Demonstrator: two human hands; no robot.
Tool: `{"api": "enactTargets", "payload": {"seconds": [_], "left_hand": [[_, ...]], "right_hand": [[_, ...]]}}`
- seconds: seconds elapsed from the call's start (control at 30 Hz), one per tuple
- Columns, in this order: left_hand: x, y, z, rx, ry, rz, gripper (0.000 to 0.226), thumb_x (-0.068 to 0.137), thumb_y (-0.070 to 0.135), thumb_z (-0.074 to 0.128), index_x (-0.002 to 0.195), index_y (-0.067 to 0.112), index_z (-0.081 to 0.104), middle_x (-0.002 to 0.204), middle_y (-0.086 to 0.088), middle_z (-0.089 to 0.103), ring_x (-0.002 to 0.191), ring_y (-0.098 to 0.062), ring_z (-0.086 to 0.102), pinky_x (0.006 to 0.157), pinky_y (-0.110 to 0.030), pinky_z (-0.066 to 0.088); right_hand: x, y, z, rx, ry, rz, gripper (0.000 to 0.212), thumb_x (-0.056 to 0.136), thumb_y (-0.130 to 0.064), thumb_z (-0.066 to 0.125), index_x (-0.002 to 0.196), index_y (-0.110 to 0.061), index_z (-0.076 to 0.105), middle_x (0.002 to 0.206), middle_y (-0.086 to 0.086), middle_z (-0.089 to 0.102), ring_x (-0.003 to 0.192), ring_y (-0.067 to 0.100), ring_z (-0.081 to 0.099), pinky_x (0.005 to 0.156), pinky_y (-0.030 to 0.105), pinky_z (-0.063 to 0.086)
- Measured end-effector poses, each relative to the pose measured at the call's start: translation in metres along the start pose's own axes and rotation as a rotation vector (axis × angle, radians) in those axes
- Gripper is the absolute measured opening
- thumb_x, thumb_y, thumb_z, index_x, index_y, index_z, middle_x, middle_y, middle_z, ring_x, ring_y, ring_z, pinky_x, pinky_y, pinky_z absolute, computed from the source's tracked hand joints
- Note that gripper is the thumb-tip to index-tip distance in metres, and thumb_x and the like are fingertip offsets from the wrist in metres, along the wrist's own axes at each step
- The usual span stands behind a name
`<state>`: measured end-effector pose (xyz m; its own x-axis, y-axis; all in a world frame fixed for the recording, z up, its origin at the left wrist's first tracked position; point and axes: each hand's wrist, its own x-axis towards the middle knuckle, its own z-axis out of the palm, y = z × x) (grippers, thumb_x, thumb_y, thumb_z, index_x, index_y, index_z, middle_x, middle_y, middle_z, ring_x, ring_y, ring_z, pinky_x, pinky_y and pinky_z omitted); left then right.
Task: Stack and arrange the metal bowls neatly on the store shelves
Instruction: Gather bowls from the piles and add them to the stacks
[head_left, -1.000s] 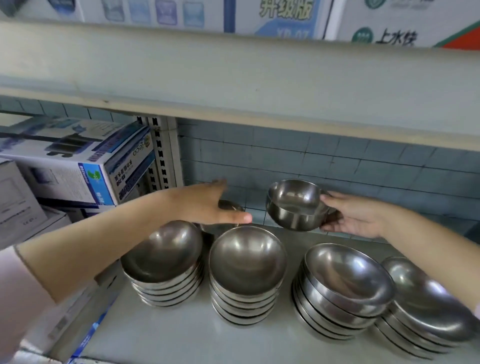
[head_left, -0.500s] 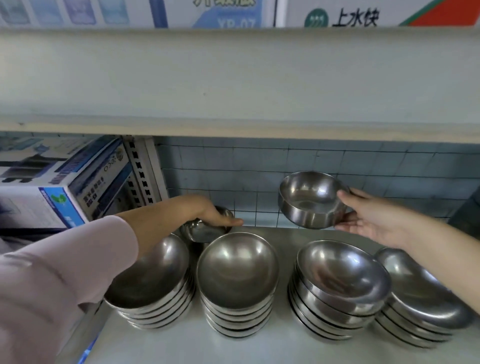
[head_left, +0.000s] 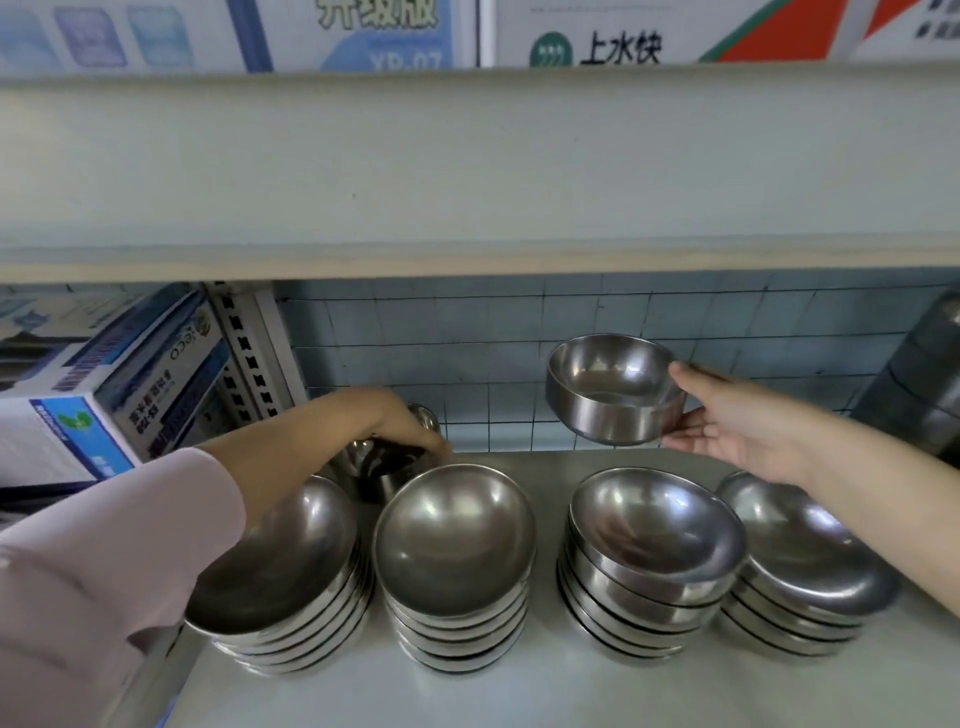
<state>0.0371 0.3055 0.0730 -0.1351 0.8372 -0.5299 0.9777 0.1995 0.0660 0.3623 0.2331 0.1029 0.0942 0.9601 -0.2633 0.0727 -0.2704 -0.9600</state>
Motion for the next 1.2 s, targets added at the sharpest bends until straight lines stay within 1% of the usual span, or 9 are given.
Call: {"api": "enactTargets", "payload": {"seconds": [0.17,0.3,0.43,0.53,0.67,0.73,0.9,1.0,1.2], "left_hand": [[-0.034,-0.008,-0.024,-0.128,0.218,0.084,0.114,0.047,0.090,0.062,0.135,0.019,0.050,0.138,-0.008,0.054,0.120,-0.031,0.054,0.101,-0.045,0.044],[-0.076,0.004,-0.042,-0.242,0.310,0.152,0.139,0.023,0.098,0.056,0.137,0.019,0.047,0.137,-0.009,0.053,0.120,-0.033,0.053,0.103,-0.046,0.043],[-0.112,0.036,-0.046,-0.234,0.419,0.278,0.120,0.030,0.100,0.052,0.122,0.022,0.057,0.110,-0.001,0.062,0.097,-0.025,0.061,0.082,-0.035,0.052],[-0.137,0.076,-0.037,-0.216,0.420,0.392,0.107,0.031,0.098,0.050,0.110,0.026,0.060,0.098,0.001,0.066,0.085,-0.021,0.065,0.076,-0.034,0.055],[-0.164,0.142,-0.017,-0.210,0.443,0.512,0.087,0.039,0.092,0.053,0.099,0.030,0.060,0.095,0.005,0.064,0.082,-0.015,0.064,0.064,-0.029,0.050],[-0.174,0.175,-0.007,-0.230,0.421,0.579,0.080,0.044,0.089,0.056,0.099,0.032,0.060,0.096,0.007,0.065,0.083,-0.014,0.064,0.067,-0.030,0.051],[-0.198,0.251,0.018,-0.220,0.438,0.671,0.070,0.045,0.090,0.054,0.093,0.038,0.058,0.092,0.014,0.064,0.078,-0.007,0.063,0.059,-0.025,0.045],[-0.211,0.290,0.036,-0.219,0.456,0.693,0.077,0.045,0.090,0.054,0.102,0.038,0.055,0.097,0.018,0.059,0.081,-0.004,0.059,0.059,-0.023,0.043],[-0.229,0.346,0.065,-0.188,0.452,0.720,0.088,0.051,0.090,0.055,0.121,0.038,0.047,0.118,0.016,0.051,0.098,-0.007,0.053,0.069,-0.020,0.038]], "right_hand": [[-0.014,-0.007,-0.010,-0.025,0.040,-0.025,0.019,0.100,-0.040,0.049,0.092,-0.023,0.052,0.081,0.024,0.063,0.066,0.026,0.061,0.048,0.022,0.056],[-0.027,-0.012,-0.025,-0.020,0.031,-0.051,0.023,0.100,-0.040,0.050,0.097,-0.017,0.054,0.070,0.018,0.064,0.060,0.023,0.059,0.045,0.021,0.055],[-0.039,-0.017,-0.051,-0.040,0.030,-0.073,0.027,0.101,-0.040,0.048,0.109,-0.015,0.053,0.079,0.018,0.064,0.063,0.022,0.060,0.050,0.022,0.056],[-0.048,-0.019,-0.081,-0.034,0.061,-0.082,0.030,0.102,-0.039,0.045,0.116,-0.014,0.049,0.084,0.020,0.064,0.062,0.023,0.060,0.049,0.024,0.056],[-0.064,-0.019,-0.136,-0.048,0.096,-0.100,0.024,0.103,-0.038,0.044,0.103,-0.015,0.053,0.079,0.018,0.062,0.057,0.023,0.059,0.043,0.023,0.053],[-0.072,-0.015,-0.171,-0.095,0.102,-0.115,0.025,0.103,-0.036,0.043,0.096,-0.016,0.056,0.074,0.016,0.064,0.055,0.022,0.061,0.043,0.023,0.053],[-0.087,0.004,-0.270,-0.175,0.138,-0.109,0.026,0.104,-0.034,0.041,0.112,-0.016,0.058,0.103,0.021,0.066,0.084,0.030,0.061,0.066,0.033,0.055],[-0.087,0.020,-0.321,-0.233,0.139,-0.082,0.036,0.104,-0.036,0.038,0.119,-0.010,0.057,0.104,0.026,0.064,0.077,0.028,0.059,0.069,0.034,0.053],[-0.074,0.058,-0.360,-0.277,0.120,-0.070,0.040,0.106,-0.033,0.034,0.113,-0.005,0.062,0.087,0.025,0.067,0.066,0.024,0.060,0.061,0.031,0.051]]}}
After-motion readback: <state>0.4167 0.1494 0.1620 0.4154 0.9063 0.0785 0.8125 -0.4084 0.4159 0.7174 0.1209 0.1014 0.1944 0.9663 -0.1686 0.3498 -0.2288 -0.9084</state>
